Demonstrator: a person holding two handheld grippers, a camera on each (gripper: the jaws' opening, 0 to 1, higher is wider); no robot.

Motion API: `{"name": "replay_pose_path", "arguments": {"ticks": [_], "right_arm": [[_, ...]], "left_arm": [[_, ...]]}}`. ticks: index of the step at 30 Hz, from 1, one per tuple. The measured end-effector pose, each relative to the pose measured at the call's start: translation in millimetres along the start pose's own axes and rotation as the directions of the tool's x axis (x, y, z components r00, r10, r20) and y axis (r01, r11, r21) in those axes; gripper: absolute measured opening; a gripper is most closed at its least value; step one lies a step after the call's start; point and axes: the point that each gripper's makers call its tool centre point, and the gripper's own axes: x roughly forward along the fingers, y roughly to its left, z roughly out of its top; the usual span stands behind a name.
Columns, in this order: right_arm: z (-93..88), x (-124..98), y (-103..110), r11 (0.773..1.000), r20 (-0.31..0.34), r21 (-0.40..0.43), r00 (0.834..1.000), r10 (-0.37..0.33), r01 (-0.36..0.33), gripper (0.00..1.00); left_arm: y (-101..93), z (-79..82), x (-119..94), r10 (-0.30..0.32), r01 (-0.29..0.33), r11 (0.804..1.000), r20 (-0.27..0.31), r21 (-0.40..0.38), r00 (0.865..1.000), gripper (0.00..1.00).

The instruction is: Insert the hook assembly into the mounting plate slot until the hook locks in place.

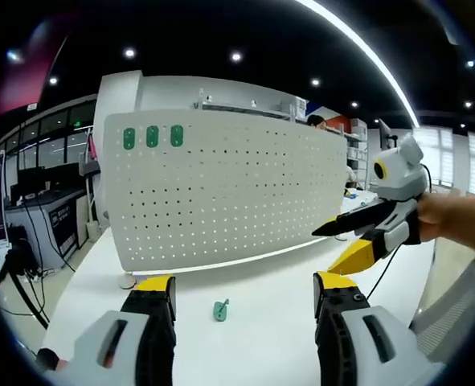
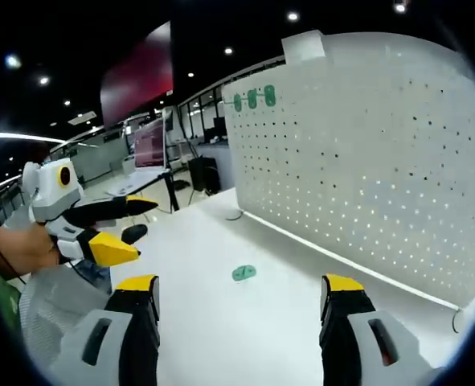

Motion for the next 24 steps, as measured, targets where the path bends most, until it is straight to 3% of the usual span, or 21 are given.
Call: {"name": "replay_pose_path", "arguments": {"ticks": [7, 14, 24], "right_arm": [[-22.0, 26, 5, 0.999, -0.055, 0.029, 0.998, 0.020, -0.019, 0.79], [-24.5, 49, 7, 0.998, -0.075, 0.046, 0.997, 0.033, -0.029, 0.71], [-32.4, 84, 6, 0.997, -0.115, 0.066, 0.993, 0.038, -0.031, 0.52]], "left_arm": [[-3.1, -11.7, -1, -0.011, 0.011, 1.000, -0.023, -0.019, 1.000, 0.70], [-2.4, -15.2, 1, -0.014, 0.013, 1.000, -0.029, -0.025, 0.999, 0.70], [1.2, -19.9, 2, -0.014, 0.013, 0.999, -0.038, -0.032, 0.999, 0.69]]}}
